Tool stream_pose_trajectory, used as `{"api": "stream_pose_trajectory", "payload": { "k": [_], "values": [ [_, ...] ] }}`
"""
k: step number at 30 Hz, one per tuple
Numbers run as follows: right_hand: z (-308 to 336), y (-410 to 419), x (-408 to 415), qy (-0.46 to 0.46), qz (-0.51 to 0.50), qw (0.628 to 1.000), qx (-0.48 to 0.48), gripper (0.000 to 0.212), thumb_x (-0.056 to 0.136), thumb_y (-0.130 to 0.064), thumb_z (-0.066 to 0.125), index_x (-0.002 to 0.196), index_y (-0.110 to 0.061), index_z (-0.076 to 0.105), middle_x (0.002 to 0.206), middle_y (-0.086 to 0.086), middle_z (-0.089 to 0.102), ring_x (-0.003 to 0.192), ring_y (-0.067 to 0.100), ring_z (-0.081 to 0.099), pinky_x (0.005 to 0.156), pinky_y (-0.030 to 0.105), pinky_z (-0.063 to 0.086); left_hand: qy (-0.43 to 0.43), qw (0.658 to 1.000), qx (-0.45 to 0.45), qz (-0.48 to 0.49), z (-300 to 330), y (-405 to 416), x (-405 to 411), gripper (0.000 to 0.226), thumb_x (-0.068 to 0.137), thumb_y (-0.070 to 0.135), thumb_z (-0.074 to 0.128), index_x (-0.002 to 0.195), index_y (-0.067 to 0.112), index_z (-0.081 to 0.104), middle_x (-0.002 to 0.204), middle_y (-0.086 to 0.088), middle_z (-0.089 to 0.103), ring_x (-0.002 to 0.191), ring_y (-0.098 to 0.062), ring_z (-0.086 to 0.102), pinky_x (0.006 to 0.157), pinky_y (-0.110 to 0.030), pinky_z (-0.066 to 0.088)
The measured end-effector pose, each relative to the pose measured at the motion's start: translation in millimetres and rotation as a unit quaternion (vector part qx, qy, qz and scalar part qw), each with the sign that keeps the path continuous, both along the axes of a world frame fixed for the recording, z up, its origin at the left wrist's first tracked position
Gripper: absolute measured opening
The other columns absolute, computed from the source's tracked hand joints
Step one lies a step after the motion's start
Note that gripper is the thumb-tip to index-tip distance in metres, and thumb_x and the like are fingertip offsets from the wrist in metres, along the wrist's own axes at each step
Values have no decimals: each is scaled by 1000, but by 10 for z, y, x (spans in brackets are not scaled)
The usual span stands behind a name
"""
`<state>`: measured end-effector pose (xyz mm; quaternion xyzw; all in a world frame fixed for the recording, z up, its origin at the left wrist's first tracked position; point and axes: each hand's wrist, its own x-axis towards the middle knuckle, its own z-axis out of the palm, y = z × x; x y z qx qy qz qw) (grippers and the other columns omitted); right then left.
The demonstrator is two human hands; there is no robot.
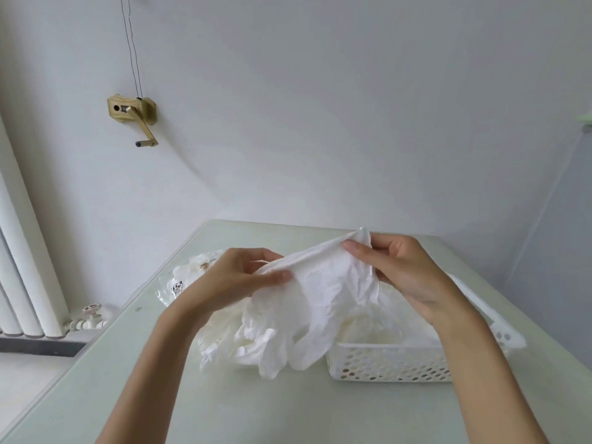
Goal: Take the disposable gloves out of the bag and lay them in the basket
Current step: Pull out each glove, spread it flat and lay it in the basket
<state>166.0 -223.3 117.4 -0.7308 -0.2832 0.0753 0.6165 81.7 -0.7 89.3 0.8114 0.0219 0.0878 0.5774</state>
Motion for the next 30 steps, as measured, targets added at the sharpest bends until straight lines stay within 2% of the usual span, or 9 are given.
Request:
{"api": "stream_pose_trajectory", "payload": {
  "k": [7, 10, 12, 15, 20, 22, 24, 28, 30],
  "values": [
    [192, -392, 159, 28, -72, 994, 83, 35, 87, -35, 65, 94, 0, 68, 83, 9, 62, 78, 21, 58, 80, 32, 46, -18, 990, -76, -113, 122, -437, 221, 26, 76, 33, 69, 96, 17, 73, 88, -3, 72, 80, -17, 65, 77, -27, 52],
    [223, -566, 213, 5, -135, 985, 104, 67, 76, -50, 68, 104, 9, 50, 88, 0, 47, 81, 18, 43, 76, 34, 31, -37, 990, -59, -123, 192, -670, 325, 28, 86, 41, 58, 85, 17, 71, 72, 3, 64, 64, -10, 56, 66, -21, 42],
    [214, -680, 259, -24, -197, 975, 102, 57, 85, -44, 63, 94, 10, 45, 79, 0, 38, 73, 18, 35, 70, 31, 26, -44, 991, -59, -112, 229, -827, 399, 30, 96, 34, 50, 77, 17, 66, 59, 12, 58, 51, 0, 52, 55, -11, 41],
    [207, -801, 302, -96, -247, 962, 67, 47, 93, -33, 58, 79, 9, 41, 70, 6, 29, 66, 21, 28, 64, 32, 24, -57, 995, -34, -70, 227, -942, 545, 28, 98, 30, 49, 81, 17, 67, 70, 11, 65, 66, -2, 61, 63, -12, 50],
    [183, -788, 318, -221, -296, 929, 1, 47, 94, -31, 57, 63, -5, 33, 60, 5, 23, 56, 16, 22, 54, 29, 20, -131, 978, 149, 65, 96, -885, 735, 35, 97, 46, 46, 83, 26, 70, 78, 18, 67, 82, -3, 61, 76, -28, 45],
    [185, -702, 293, -262, -304, 916, -15, 49, 93, -34, 57, 59, -15, 27, 58, 4, 21, 55, 15, 19, 53, 29, 18, -154, 963, 186, 124, 92, -869, 711, 38, 99, 42, 42, 71, 25, 60, 64, 16, 58, 73, -15, 54, 67, -30, 40],
    [210, -577, 242, -281, -289, 915, -14, 51, 93, -34, 58, 54, -21, 27, 53, -3, 19, 53, 13, 17, 50, 28, 17, -187, 950, 176, 176, 114, -825, 682, 40, 101, 39, 38, 73, 19, 57, 68, 13, 61, 73, -20, 56, 68, -33, 41],
    [309, -287, 123, -256, -204, 944, 47, 43, 93, -29, 60, 53, -21, 45, 46, -9, 20, 47, 10, 19, 45, 23, 20, -275, 915, 121, 270, 176, -662, 565, 42, 102, 36, 37, 79, 7, 56, 71, -4, 64, 72, -26, 58, 66, -37, 42],
    [329, -204, 126, -193, -161, 963, 96, 30, 94, -26, 59, 72, -6, 63, 44, -11, 26, 42, 7, 25, 42, 17, 27, -286, 904, 128, 290, 236, -583, 497, 44, 102, 36, 38, 72, 5, 46, 64, -15, 52, 62, -28, 44, 59, -37, 35]
  ]
}}
